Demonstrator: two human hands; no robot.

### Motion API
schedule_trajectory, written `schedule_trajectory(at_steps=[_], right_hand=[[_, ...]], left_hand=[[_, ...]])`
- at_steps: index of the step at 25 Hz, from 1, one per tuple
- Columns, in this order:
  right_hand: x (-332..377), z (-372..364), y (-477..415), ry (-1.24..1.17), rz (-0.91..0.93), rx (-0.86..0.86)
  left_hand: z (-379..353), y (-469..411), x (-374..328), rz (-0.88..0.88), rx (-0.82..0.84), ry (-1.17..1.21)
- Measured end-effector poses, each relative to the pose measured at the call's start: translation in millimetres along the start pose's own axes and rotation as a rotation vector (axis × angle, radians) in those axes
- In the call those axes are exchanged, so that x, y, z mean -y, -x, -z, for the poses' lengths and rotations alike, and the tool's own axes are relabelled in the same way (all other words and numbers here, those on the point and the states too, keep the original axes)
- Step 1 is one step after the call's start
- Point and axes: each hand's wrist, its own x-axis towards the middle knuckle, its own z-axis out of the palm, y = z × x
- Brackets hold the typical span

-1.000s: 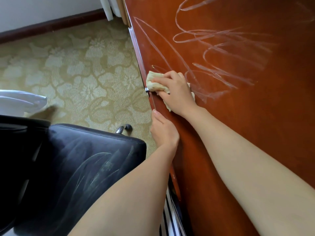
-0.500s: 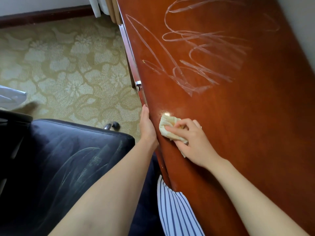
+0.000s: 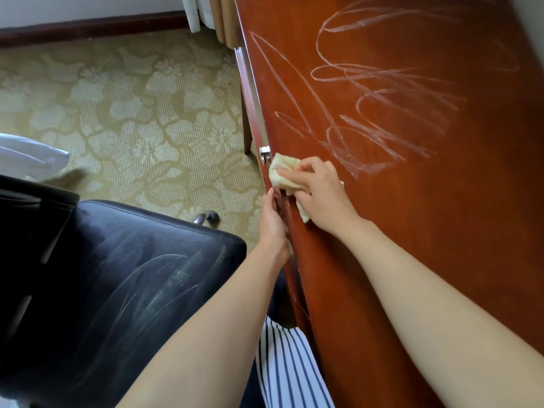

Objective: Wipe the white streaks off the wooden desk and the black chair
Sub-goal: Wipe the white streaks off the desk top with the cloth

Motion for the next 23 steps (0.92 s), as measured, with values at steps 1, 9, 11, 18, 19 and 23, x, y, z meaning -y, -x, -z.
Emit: schedule_trajectory(at_steps=[1,9,11,18,19,23], right_hand=[[3,0,-10,0.001,-0.011,-0.009],[2,-6,12,0.01,-0.058,-0.097],[-4,-9,41,0.011,-0.062,-0.095],[-54,6,111,0.032,-0.166,-0.128],[-57,8,107,0.032,-0.18,-0.154],[-64,15,73,0.014,-0.253,-0.308]], left_hand=[[-4,-2,-1,0.008,-0.005,-0.025],[-16,0,-10,-0.077,-0.115,-0.299],[-15,-11,-13,-0.158,-0.165,-0.365],[-43,-20,-59,-0.167,-0.398,-0.42],[-47,-24,-61,-0.123,-0.416,-0.385],[-53,-23,-60,-0.09,-0.436,-0.36]])
